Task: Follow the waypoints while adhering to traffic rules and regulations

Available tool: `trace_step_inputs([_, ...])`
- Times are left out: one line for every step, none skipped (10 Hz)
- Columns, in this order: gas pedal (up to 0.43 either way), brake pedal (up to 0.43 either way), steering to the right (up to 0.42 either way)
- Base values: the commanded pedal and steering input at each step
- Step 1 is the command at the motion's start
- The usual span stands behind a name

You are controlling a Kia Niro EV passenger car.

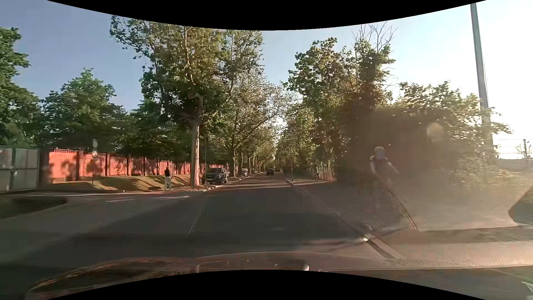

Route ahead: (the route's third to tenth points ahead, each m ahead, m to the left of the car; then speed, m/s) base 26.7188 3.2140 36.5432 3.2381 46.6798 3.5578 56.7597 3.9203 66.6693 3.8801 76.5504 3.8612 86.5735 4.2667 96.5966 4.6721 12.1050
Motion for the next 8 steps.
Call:
trace_step_inputs([0.22,0.0,-0.006])
trace_step_inputs([0.209,0.0,-0.005])
trace_step_inputs([0.209,0.0,-0.002])
trace_step_inputs([0.209,0.0,-0.001])
trace_step_inputs([0.209,0.0,-0.001])
trace_step_inputs([0.197,0.0,-0.001])
trace_step_inputs([0.197,0.0,-0.001])
trace_step_inputs([0.197,0.0,-0.001])
